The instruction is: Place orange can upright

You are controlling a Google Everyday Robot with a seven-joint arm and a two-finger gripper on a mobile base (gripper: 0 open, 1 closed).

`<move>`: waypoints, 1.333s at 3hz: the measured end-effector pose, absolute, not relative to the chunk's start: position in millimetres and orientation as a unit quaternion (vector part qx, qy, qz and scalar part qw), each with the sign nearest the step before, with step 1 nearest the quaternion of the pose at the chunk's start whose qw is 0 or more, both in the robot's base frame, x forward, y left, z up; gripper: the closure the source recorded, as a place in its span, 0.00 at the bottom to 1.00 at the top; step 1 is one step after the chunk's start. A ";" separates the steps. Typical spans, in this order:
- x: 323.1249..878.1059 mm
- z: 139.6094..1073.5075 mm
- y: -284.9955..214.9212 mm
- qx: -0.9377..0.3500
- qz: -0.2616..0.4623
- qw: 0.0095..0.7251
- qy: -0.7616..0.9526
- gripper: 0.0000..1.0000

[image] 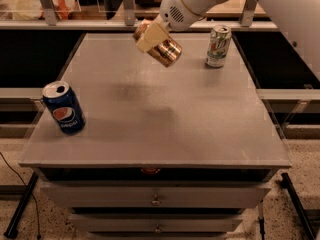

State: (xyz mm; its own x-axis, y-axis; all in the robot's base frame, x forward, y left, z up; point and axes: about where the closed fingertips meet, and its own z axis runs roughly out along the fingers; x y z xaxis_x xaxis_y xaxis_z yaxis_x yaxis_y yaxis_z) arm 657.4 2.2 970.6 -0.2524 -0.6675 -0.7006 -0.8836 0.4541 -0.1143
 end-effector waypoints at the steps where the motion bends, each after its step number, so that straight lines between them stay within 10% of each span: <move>1: 646.5 959.6 4.5 -0.493 0.215 0.388 0.749 1.00; 4: 623.7 936.9 -15.2 -0.430 0.341 0.484 0.682 1.00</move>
Offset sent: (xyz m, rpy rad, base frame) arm -0.0279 -0.0136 -0.0367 0.4486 -0.0225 0.0756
